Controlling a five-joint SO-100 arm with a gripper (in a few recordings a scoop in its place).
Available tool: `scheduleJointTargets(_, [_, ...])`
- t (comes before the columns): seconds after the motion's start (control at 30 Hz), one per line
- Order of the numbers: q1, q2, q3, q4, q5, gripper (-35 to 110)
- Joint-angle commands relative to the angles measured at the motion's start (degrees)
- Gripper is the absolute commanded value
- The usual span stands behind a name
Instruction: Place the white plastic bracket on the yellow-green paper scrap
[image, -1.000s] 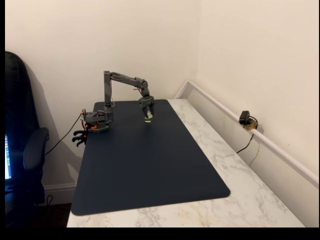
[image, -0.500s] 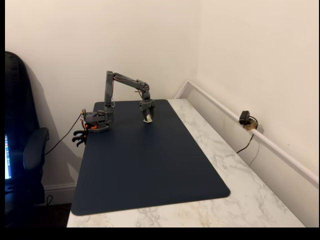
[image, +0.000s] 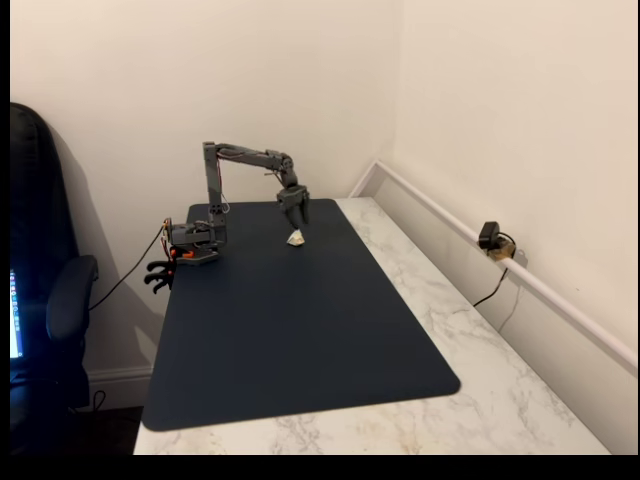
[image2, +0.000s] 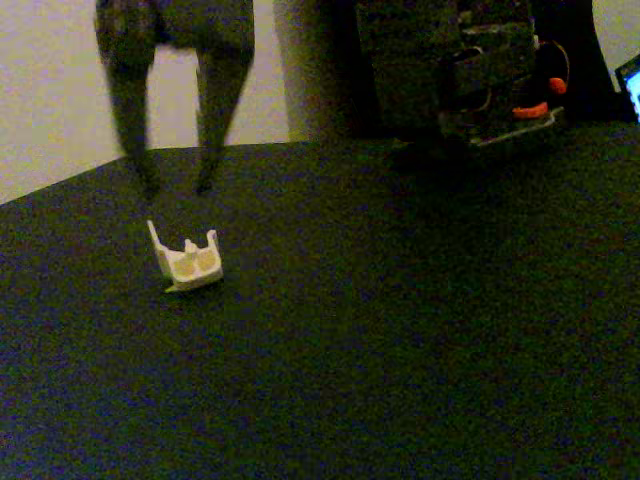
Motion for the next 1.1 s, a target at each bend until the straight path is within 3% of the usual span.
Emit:
scheduleJointTargets(0.0, [0.44, 9.93, 2.11, -3.08, -5.27, 0])
scheduleJointTargets(0.23, [0.26, 20.65, 10.99, -9.40, -19.95, 0])
scheduleJointTargets(0.4, [-0.09, 36.39, 27.77, -20.04, -30.67, 0])
scheduleJointTargets(0.77, [2.20, 56.51, 47.02, -18.54, -31.38, 0])
scheduleJointTargets(1.07, [2.55, 63.11, 55.37, -19.78, -29.62, 0])
